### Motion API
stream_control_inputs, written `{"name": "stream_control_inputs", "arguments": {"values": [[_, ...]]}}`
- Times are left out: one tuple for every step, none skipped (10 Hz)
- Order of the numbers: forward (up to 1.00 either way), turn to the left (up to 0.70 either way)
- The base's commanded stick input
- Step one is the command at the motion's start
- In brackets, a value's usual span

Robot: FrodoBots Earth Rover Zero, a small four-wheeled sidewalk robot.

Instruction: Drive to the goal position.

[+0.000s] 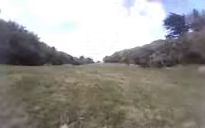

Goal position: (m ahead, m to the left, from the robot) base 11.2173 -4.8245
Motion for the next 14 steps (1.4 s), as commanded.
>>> {"name": "stream_control_inputs", "arguments": {"values": [[1.0,-0.4],[1.0,-0.4],[1.0,-0.4],[1.0,-0.4],[1.0,-0.4],[1.0,-0.4],[1.0,-0.4],[1.0,-0.4],[1.0,-0.4],[1.0,-0.4],[1.0,-0.4],[1.0,-0.4],[1.0,-0.4],[1.0,-0.38]]}}
